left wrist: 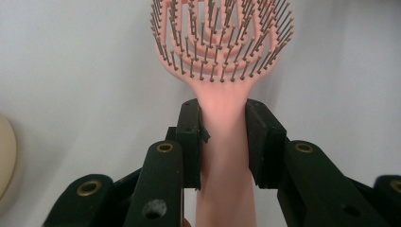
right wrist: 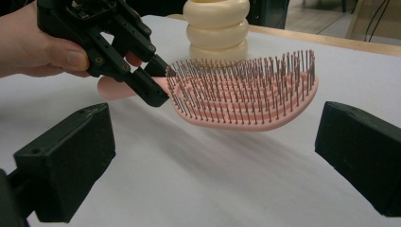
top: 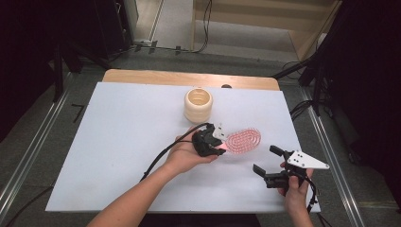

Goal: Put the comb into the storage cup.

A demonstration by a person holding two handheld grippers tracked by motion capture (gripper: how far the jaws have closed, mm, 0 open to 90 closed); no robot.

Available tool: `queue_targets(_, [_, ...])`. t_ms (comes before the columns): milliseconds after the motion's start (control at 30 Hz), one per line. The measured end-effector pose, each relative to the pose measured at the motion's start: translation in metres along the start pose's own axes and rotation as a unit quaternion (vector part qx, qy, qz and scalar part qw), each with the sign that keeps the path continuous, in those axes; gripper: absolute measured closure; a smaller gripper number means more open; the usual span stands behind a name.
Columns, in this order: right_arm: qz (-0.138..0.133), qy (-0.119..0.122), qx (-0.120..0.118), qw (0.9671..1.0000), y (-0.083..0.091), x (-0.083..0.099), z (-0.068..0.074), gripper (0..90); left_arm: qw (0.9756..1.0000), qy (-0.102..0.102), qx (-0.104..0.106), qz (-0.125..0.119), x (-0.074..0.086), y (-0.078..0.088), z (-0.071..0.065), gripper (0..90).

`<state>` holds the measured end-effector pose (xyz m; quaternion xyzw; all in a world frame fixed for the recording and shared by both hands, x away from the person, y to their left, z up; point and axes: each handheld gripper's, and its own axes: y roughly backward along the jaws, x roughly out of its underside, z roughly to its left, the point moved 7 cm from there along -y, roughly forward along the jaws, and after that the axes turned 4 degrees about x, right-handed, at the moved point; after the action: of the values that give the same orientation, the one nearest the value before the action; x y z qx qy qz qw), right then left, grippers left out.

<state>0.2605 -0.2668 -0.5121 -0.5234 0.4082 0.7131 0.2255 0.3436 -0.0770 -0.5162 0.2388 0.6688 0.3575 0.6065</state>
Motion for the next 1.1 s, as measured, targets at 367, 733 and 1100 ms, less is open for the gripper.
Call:
queue_targets(367, [0.005,0.005,0.005,1.0000,-0.010,-0.013,0.010,0.0,0.9991,0.008,-0.014,-0.040,0.005,0.021,0.001,70.2])
queue_targets(733, [0.008,-0.019,-0.006,0.9998,-0.022,-0.031,0.018,0.0,0.9950,0.023,-0.035,-0.090,0.008,0.043,0.002,70.2])
queue_targets(1100, [0.018,-0.063,-0.014,0.9978,-0.034,-0.043,0.018,0.0,0.9900,0.028,-0.052,-0.128,0.008,0.057,0.001,70.3])
